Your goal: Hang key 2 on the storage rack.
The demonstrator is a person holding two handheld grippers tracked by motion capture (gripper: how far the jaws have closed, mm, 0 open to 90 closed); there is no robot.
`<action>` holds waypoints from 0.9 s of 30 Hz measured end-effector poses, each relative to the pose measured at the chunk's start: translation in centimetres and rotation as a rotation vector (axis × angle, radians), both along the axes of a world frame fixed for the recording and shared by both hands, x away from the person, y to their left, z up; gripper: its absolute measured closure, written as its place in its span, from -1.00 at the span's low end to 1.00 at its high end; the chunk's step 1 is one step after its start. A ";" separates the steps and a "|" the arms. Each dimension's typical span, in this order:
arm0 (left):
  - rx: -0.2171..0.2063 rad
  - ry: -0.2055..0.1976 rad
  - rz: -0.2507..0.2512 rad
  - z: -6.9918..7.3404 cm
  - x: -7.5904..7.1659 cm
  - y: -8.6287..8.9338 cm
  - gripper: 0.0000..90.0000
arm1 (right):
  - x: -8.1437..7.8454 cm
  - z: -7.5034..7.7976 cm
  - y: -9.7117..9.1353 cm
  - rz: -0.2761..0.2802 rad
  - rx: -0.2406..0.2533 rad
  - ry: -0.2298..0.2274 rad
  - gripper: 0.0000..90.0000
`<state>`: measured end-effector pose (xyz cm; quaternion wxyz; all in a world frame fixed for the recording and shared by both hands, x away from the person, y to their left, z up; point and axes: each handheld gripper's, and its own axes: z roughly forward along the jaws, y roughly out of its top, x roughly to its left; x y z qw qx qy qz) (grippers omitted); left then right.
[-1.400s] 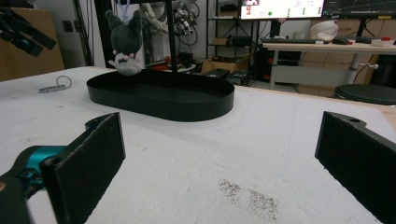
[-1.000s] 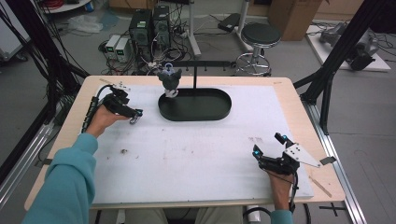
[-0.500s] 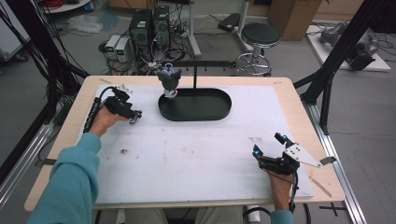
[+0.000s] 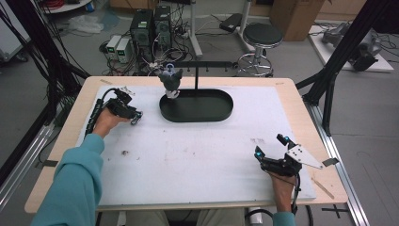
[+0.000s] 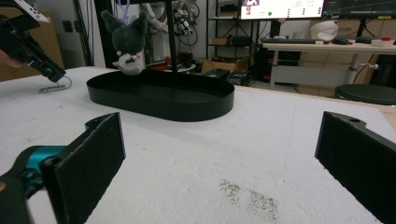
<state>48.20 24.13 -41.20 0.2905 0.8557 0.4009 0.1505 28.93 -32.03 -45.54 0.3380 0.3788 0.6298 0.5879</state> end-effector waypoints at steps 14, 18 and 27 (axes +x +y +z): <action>0.019 0.003 0.006 -0.1 0.0 -0.1 0.68 | 0.0 0.0 0.0 0.002 0.003 0.003 -0.98; 0.023 0.010 0.000 -0.3 0.1 -0.2 0.69 | 0.0 0.0 0.0 0.002 0.000 0.004 -0.98; 0.028 0.010 -0.004 -0.4 0.1 -0.4 0.84 | 0.0 0.0 0.0 0.003 0.001 0.003 -0.98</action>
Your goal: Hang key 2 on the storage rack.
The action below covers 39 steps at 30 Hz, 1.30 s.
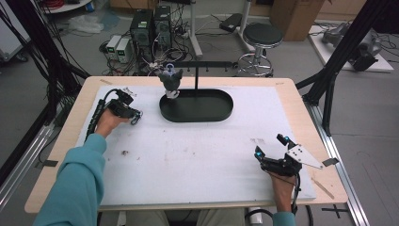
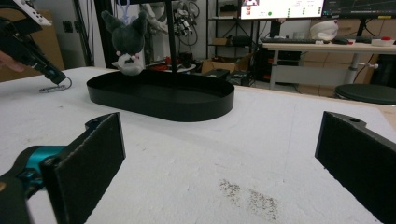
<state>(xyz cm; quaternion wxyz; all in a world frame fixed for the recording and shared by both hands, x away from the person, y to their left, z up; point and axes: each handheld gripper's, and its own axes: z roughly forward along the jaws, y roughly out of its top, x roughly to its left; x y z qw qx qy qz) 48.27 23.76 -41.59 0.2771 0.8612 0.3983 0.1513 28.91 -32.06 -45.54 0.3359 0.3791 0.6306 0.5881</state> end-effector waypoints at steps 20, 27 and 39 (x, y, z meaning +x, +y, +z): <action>-0.066 -0.019 0.023 1.4 -0.6 0.4 0.96 | 0.0 0.0 0.0 0.000 0.007 0.002 -0.98; -0.152 -0.091 -0.004 3.8 -1.9 0.7 0.96 | 0.2 0.1 -0.1 -0.004 0.006 0.007 -0.98; -0.288 -0.169 -0.080 6.0 -3.5 0.3 0.96 | 1.1 2.1 0.1 0.075 0.027 0.042 -0.98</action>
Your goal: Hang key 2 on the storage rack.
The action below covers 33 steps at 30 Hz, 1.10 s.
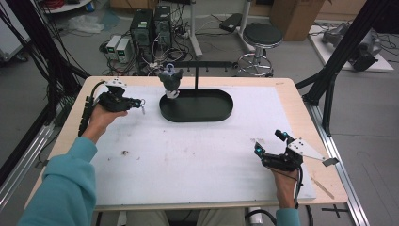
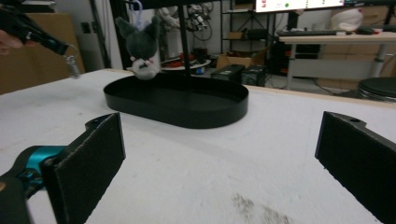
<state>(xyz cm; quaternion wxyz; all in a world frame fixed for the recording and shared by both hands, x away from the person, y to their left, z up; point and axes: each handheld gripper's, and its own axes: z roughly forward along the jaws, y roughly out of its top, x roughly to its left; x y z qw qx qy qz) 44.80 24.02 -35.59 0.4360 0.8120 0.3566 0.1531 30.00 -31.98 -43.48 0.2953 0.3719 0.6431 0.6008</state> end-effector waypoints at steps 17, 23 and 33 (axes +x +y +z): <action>-0.137 -0.101 -0.207 2.5 -3.4 -3.3 0.96 | 3.2 6.0 1.8 0.278 -0.004 0.024 -0.97; -0.178 -0.111 -0.264 2.9 -4.1 -4.7 0.96 | 4.1 7.6 2.6 0.361 0.001 0.013 -0.97; -0.234 -0.131 -0.370 3.6 -5.5 -8.3 0.96 | 5.8 9.3 4.9 0.478 -0.019 0.040 -0.97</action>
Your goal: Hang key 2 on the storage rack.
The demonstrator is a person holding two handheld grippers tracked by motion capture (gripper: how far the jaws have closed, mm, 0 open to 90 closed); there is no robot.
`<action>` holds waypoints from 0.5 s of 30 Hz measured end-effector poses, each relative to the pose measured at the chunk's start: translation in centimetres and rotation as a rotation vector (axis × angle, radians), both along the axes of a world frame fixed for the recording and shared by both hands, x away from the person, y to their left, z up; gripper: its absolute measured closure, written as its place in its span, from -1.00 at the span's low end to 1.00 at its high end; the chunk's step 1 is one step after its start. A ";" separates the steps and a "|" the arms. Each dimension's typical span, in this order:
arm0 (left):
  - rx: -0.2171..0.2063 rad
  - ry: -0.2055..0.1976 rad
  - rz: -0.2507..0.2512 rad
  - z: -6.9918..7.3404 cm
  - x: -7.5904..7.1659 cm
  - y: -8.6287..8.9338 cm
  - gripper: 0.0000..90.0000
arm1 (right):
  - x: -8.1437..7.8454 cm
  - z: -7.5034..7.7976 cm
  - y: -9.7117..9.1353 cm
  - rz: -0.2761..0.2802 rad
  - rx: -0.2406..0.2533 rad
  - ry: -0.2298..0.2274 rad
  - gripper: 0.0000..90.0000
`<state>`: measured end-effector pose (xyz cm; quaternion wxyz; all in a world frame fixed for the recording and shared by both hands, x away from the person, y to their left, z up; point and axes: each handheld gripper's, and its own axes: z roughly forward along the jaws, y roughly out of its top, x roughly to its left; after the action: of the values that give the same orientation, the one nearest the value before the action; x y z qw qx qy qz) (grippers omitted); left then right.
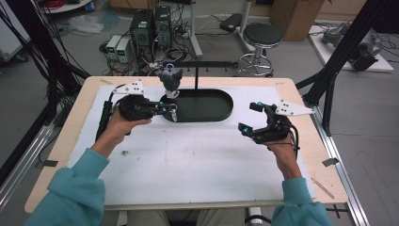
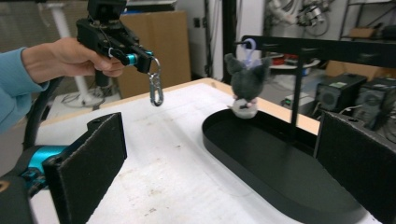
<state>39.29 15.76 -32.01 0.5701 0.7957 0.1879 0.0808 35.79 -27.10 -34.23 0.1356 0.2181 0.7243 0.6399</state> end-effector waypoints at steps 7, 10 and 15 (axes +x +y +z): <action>-0.032 -0.007 -0.047 0.2 -0.8 -1.4 0.96 | 1.1 1.4 1.9 0.092 -0.057 -0.005 -0.96; -0.039 -0.007 -0.061 0.2 -1.1 -1.9 0.96 | 1.7 1.9 2.7 0.133 -0.064 -0.005 -0.96; -0.053 -0.009 -0.082 0.3 -1.2 -2.6 0.96 | 2.5 2.4 4.2 0.218 -0.093 0.011 -0.96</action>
<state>38.07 13.18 -31.72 0.5948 0.7869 0.1544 0.0560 38.27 -22.95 -31.80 0.0712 0.1352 0.7733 0.6154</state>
